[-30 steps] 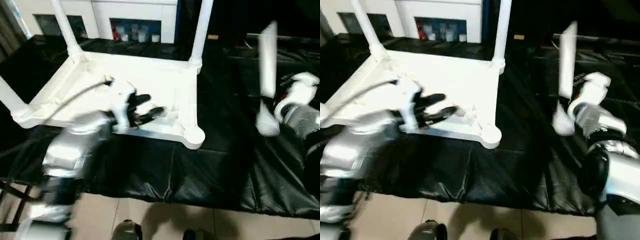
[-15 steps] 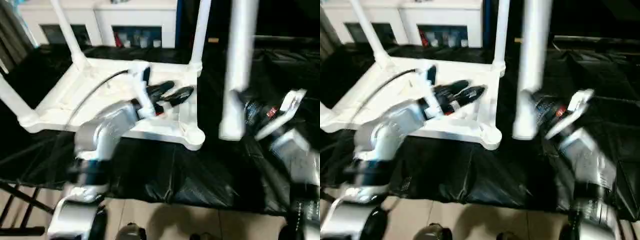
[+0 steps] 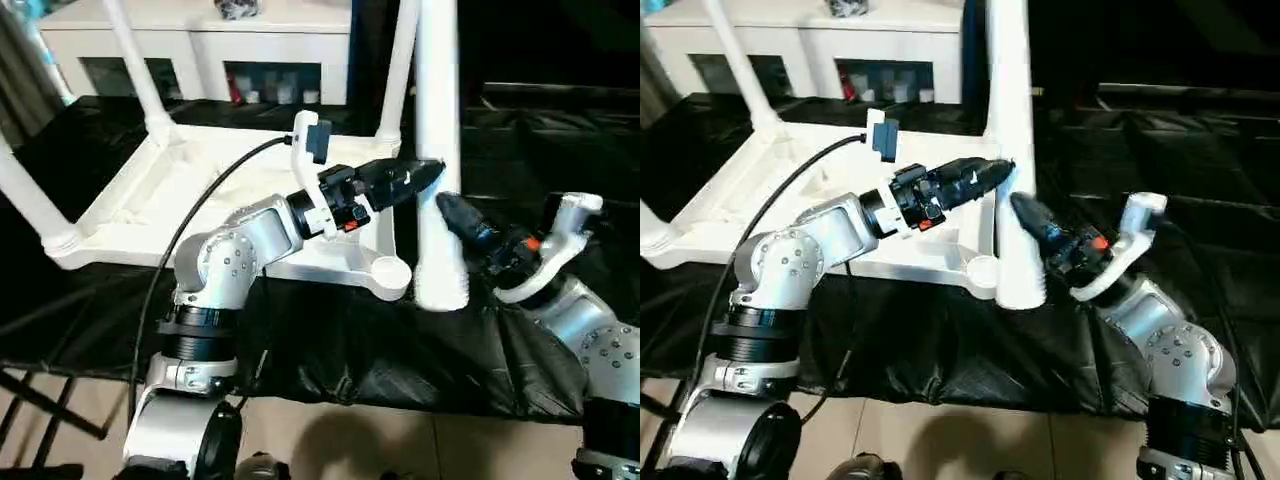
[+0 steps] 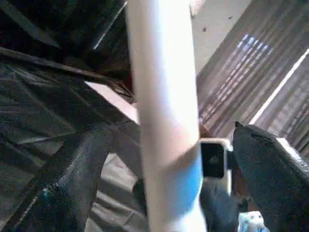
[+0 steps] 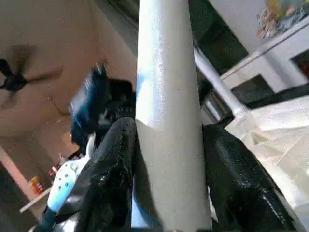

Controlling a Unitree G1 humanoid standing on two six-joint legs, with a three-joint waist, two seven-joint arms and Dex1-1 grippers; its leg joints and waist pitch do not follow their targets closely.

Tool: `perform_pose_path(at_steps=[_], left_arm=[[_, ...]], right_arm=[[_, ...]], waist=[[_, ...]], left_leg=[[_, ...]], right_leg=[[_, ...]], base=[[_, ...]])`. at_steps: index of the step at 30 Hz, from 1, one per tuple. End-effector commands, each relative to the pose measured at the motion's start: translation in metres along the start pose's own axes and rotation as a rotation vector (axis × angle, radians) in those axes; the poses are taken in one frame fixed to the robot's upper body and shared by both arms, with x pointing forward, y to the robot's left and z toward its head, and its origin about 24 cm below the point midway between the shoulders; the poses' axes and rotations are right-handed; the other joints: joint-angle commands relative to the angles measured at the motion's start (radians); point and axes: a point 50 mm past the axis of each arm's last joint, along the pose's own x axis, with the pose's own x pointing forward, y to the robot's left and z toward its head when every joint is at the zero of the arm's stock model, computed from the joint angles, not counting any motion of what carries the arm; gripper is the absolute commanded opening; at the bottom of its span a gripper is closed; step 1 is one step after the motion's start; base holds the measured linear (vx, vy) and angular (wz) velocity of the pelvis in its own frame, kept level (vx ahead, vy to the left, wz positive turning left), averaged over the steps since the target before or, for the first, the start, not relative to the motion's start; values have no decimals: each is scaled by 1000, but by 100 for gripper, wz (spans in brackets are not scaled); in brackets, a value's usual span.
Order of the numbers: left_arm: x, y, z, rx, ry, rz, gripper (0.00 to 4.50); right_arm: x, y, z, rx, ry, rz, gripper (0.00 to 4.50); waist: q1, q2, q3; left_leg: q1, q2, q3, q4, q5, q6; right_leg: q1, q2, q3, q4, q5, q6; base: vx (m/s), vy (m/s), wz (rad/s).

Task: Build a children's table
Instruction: Pick table leg

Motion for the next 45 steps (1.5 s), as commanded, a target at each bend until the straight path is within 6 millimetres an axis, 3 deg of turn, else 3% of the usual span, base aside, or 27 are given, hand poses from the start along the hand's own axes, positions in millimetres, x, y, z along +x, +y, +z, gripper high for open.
perform_pose_path(at_steps=[1, 2, 10, 11, 15, 16, 20, 22, 25, 28, 36, 45], left_arm=[[4, -4, 5, 14, 2, -21, 450], [5, -3, 4, 26, 6, -13, 450], [7, -5, 3, 30, 9, -26, 450], [7, -4, 3, 32, 11, -20, 422], [8, 3, 5, 49, 8, 76, 409], [8, 4, 5, 47, 5, 93, 388], [10, 14, 5, 39, -5, 263, 370], [11, 22, 3, 59, -25, 408, 330], [12, 27, 3, 61, -46, 474, 315], [11, 32, 2, 37, -95, 550, 278], [6, 39, 6, 52, -151, 656, 227], [11, 35, 3, 53, -182, 614, 193]], right_arm=[[5, 6, 2, -28, 32, 19, 178], [6, 5, 1, -29, 45, 16, 178], [12, 5, -7, -34, 110, 23, 178], [13, 4, -8, -42, 119, 15, 178], [18, -1, -10, -98, 155, -46, 178], [19, -1, -11, -112, 162, -54, 178], [36, -4, -13, -254, 206, -154, 178], [53, -5, -15, -334, 207, -232, 178], [61, -5, -17, -369, 206, -266, 178], [74, -1, -22, -447, 213, -300, 178], [88, 6, -32, -552, 235, -315, 178], [94, 7, -34, -604, 233, -343, 178]], waist=[[1, -28, -88], [0, -32, -87], [3, -34, -89], [4, -33, -90], [3, -34, -90], [2, -34, -89], [-8, -33, -88], [-10, -29, -89], [-14, -30, -89], [-17, -23, -91], [-20, -23, -91], [-23, -26, -89]], left_leg=[[28, 55, -34, -78, -207, 25], [26, 55, -34, -78, -198, 28], [21, 54, -31, -74, -170, 33], [21, 54, -31, -74, -168, 34], [18, 53, -32, -74, -159, 33], [19, 54, -33, -75, -160, 31], [18, 52, -34, -75, -168, 17], [19, 53, -35, -74, -172, 18], [19, 51, -34, -75, -180, 20], [20, 53, -35, -77, -183, 18], [15, 52, -35, -76, -177, 28], [17, 53, -35, -78, -193, 26]], right_leg=[[42, -80, 47, -93, -413, -102], [44, -82, 47, -91, -412, -103], [44, -85, 53, -84, -384, -116], [45, -85, 53, -83, -383, -116], [47, -84, 52, -83, -383, -107], [45, -82, 52, -83, -384, -105], [45, -80, 49, -82, -381, -104], [43, -81, 51, -83, -389, -105], [44, -79, 50, -87, -392, -95], [42, -77, 51, -83, -353, -103], [45, -78, 54, -77, -313, -121], [44, -79, 55, -77, -325, -123]], base=[[0, 0, 0], [0, 0, 0], [0, 0, 0], [0, 0, 0], [0, 0, 0], [0, 0, 0], [0, 0, 0], [0, 0, 0], [0, 0, 0], [0, 0, 0], [0, 0, 0], [0, 0, 0]])
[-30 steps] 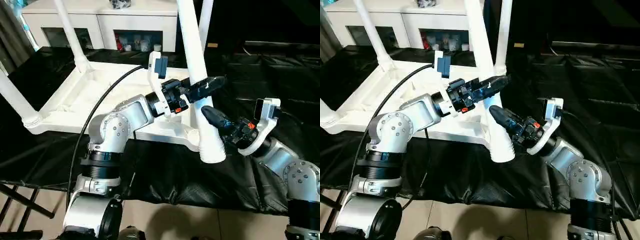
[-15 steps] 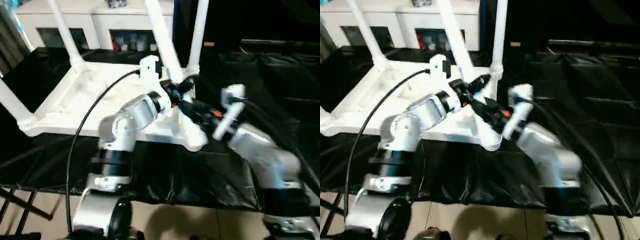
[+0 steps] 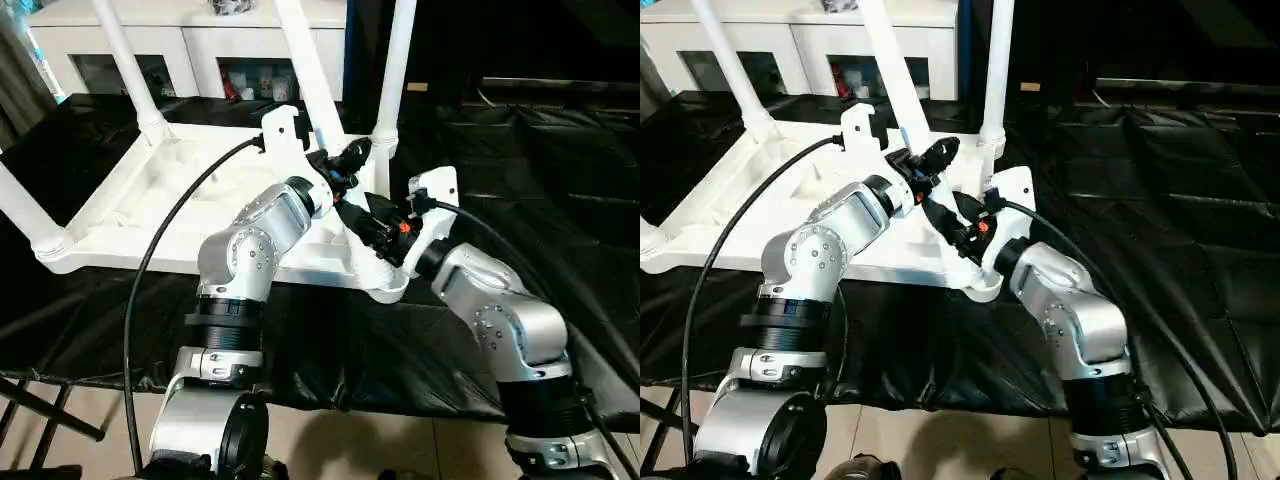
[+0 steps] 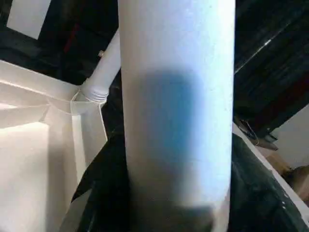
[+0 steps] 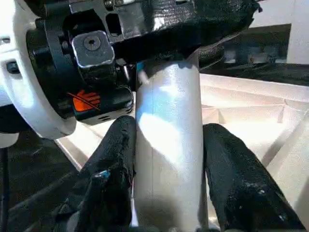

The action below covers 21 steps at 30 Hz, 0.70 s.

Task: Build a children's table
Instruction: Pick table leg

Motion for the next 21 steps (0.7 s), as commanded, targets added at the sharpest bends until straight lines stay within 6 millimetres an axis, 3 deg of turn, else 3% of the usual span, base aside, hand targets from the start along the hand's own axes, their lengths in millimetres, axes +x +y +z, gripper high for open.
perform_pose_path(at_steps=[1, 2, 5, 7, 11, 13, 15, 18, 21], left_arm=[[2, -8, -1, -9, -31, -25, 193], [2, -8, 0, 5, -35, -45, 192], [1, -8, 2, 32, -38, -89, 190], [-1, -8, 6, 65, -37, -159, 190], [-5, -3, 12, 111, 11, -286, 188], [-8, -3, 13, 107, 37, -353, 188], [-14, -6, 15, 97, 88, -498, 188], [-21, -11, 16, 92, 133, -666, 188], [-31, -23, 21, 29, 168, -888, 188]], right_arm=[[5, 7, 12, -58, -32, 11, 178], [5, 6, 12, -64, -33, 5, 178], [5, 2, 13, -62, -35, 2, 248], [1, -6, 15, -47, -34, 10, 253], [-12, -14, 20, -24, 3, 159, 294], [-19, -15, 22, -5, 25, 243, 315], [-30, -17, 25, 24, 61, 373, 332], [-38, -17, 27, 79, 100, 499, 336], [-43, -15, 23, 127, 160, 612, 336]], waist=[[-1, -26, -89], [-1, -25, -90], [-2, -26, -89], [1, -25, -90], [4, -23, -89], [6, -27, -92], [8, -29, -92], [11, -30, -91], [13, -28, -91]], left_leg=[[21, 57, -36, -74, -188, 22], [20, 57, -36, -74, -184, 23], [21, 57, -35, -74, -184, 23], [22, 56, -36, -74, -183, 27], [25, 59, -32, -73, -174, 34], [21, 57, -33, -71, -159, 45], [21, 56, -30, -67, -138, 64], [20, 55, -30, -65, -136, 71], [21, 59, -29, -64, -138, 65]], right_leg=[[49, -73, 56, -84, -334, -130], [50, -74, 56, -83, -331, -130], [48, -74, 57, -83, -327, -129], [48, -74, 57, -83, -334, -124], [47, -72, 61, -76, -293, -142], [56, -75, 60, -70, -268, -159], [56, -75, 61, -66, -255, -180], [56, -77, 59, -70, -281, -185], [54, -77, 56, -69, -303, -198]], base=[[0, 0, 0], [0, 0, 0], [0, 0, 0], [0, 0, 0], [0, 0, 0], [0, 0, 0], [0, 0, 0], [0, 0, 0], [0, 0, 0]])
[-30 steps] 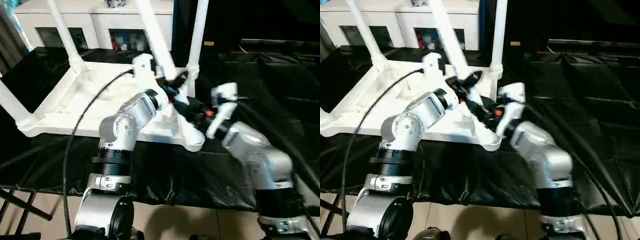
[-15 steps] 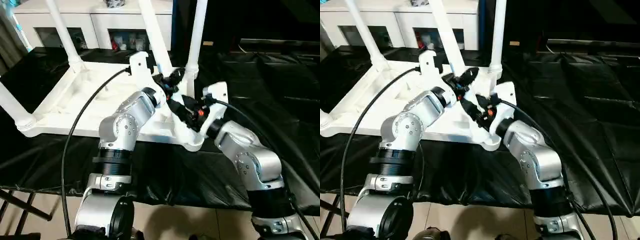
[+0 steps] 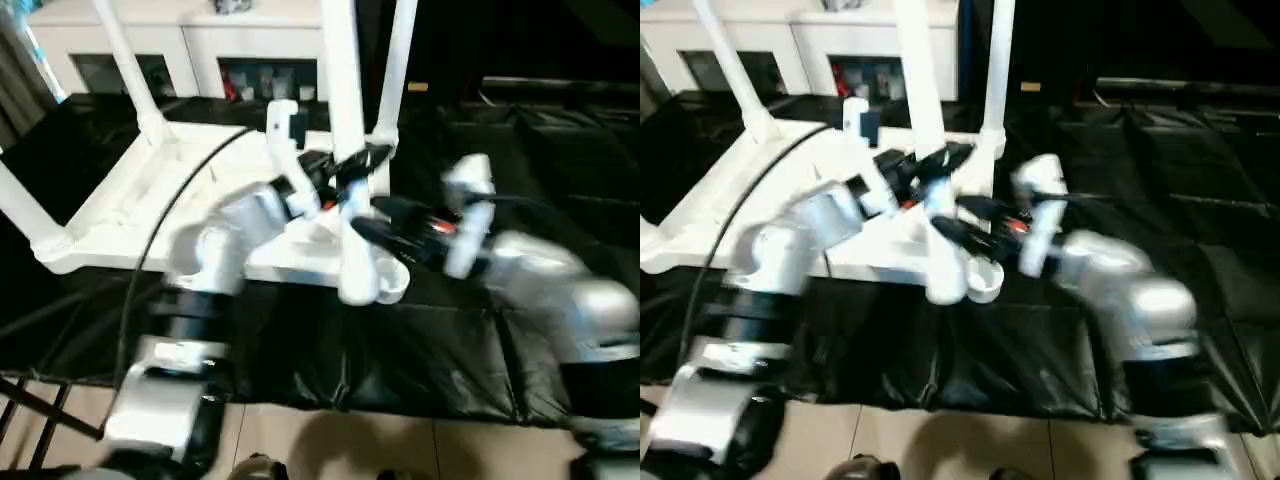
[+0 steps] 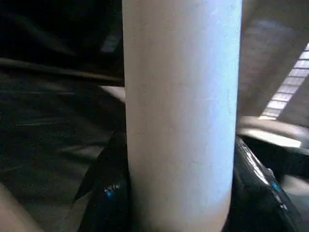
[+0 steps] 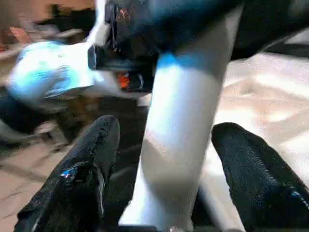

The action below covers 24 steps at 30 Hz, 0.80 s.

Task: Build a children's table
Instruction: Pick table leg

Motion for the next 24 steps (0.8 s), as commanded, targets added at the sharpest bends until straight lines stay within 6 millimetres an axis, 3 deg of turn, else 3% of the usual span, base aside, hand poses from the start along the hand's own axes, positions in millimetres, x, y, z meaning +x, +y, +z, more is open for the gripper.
perform_pose_path(at_steps=[1, 7, 12, 14, 24], left_arm=[[6, -15, 10, 5, 10, -160, 188], [9, -32, 14, -37, 21, -365, 188], [11, -32, 13, -34, 25, -387, 188], [11, -32, 13, -35, 24, -387, 188], [10, -26, 14, -21, 8, -346, 188]], right_arm=[[3, 4, 1, 20, 23, 80, 336], [3, 9, -7, 75, 88, 208, 336], [6, 11, -8, 98, 98, 251, 297], [7, 12, -10, 102, 102, 258, 260], [9, 14, -12, 118, 80, 251, 195]], waist=[[8, -25, -92], [12, -27, -90], [19, -27, -91], [20, -26, -91], [21, -25, -94]], left_leg=[[21, 61, -31, -65, -138, 63], [24, 61, -31, -65, -155, 47], [25, 63, -32, -66, -157, 38], [25, 63, -33, -66, -153, 37], [23, 62, -32, -65, -140, 39]], right_leg=[[54, -77, 54, -71, -311, -190], [53, -77, 55, -75, -355, -180], [52, -78, 56, -74, -354, -176], [52, -78, 56, -73, -349, -176], [54, -78, 56, -70, -320, -183]], base=[[0, 0, 0], [0, 0, 0], [0, 0, 0], [0, 0, 0], [0, 0, 0]])
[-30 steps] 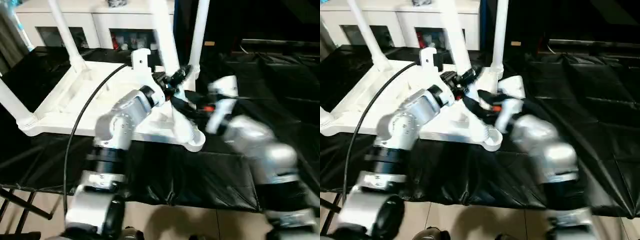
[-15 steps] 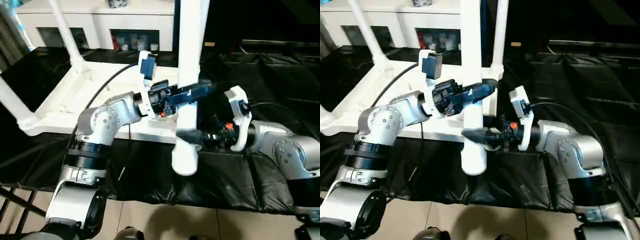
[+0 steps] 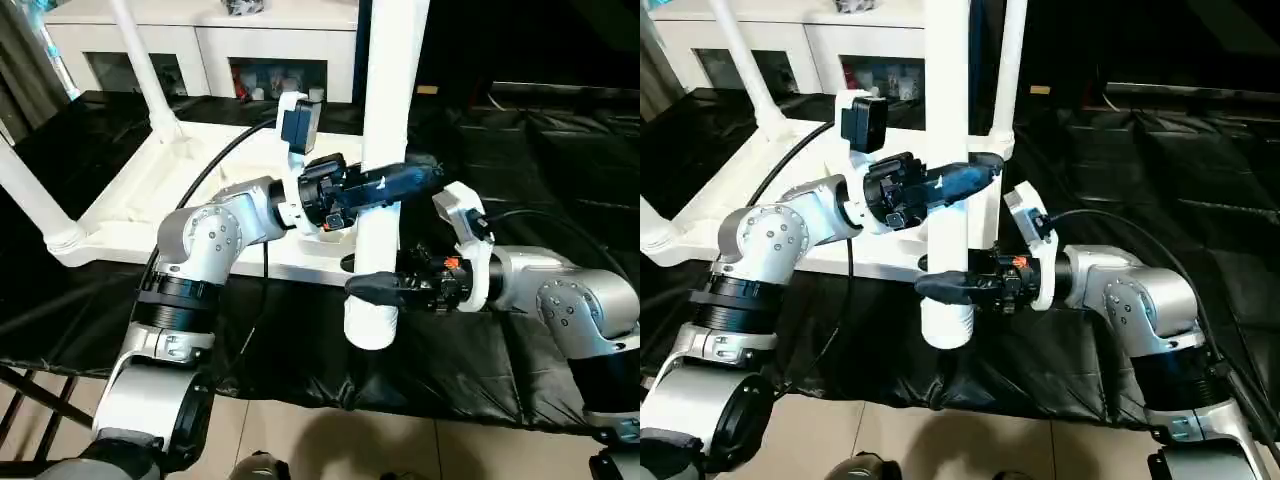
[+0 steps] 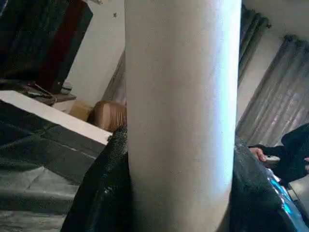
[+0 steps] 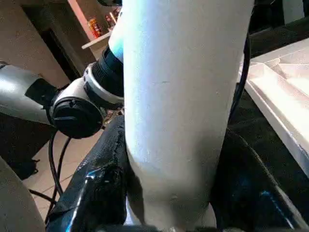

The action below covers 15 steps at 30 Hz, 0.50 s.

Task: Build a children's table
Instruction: Pick table leg

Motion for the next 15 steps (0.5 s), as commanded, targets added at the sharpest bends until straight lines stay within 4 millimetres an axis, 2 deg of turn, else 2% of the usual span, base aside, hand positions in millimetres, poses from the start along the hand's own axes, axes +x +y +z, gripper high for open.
perform_pose_path(at_steps=[1, 4, 5, 8, 9, 10, 11, 15], left_arm=[[6, -2, 7, 40, -6, -12, 188], [5, 4, 8, 55, -29, 57, 188], [4, 6, 8, 64, -32, 82, 244], [3, 7, 6, 93, -21, 112, 264], [3, 12, 6, 172, -8, 225, 278], [3, 14, 6, 189, 0, 269, 278], [2, 21, 5, 258, 38, 422, 286], [2, 27, 3, 284, 57, 624, 291]], right_arm=[[0, -1, -2, 12, -18, -33, 194], [1, -1, -1, 3, -37, -56, 190], [1, -1, -1, 0, -40, -62, 189], [2, -3, -1, -19, -51, -104, 189], [3, -8, 0, -64, -56, -204, 189], [4, -10, 0, -77, -55, -230, 189], [6, -16, 2, -117, -61, -334, 189], [11, -24, 3, -153, -76, -482, 189]], waist=[[3, -24, -94], [4, -25, -94], [4, -25, -94], [2, -24, -94], [2, -23, -94], [-2, -24, -93], [-5, -28, -94], [-9, -30, -93]], left_leg=[[22, 62, -33, -67, -143, 39], [22, 62, -33, -67, -140, 37], [22, 62, -33, -66, -142, 36], [22, 63, -36, -69, -145, 31], [23, 64, -36, -69, -152, 25], [23, 64, -37, -71, -155, 14], [23, 66, -38, -71, -157, 5], [23, 62, -35, -71, -154, 0]], right_leg=[[53, -78, 56, -72, -323, -185], [53, -79, 56, -72, -321, -183], [53, -78, 55, -73, -321, -182], [52, -78, 55, -74, -324, -175], [52, -80, 56, -75, -333, -169], [50, -78, 56, -75, -333, -163], [50, -78, 56, -73, -329, -155], [52, -80, 57, -73, -346, -148]], base=[[0, 0, 0], [0, 0, 0], [0, 0, 0], [0, 0, 0], [0, 0, 0], [0, 0, 0], [0, 0, 0], [0, 0, 0]])
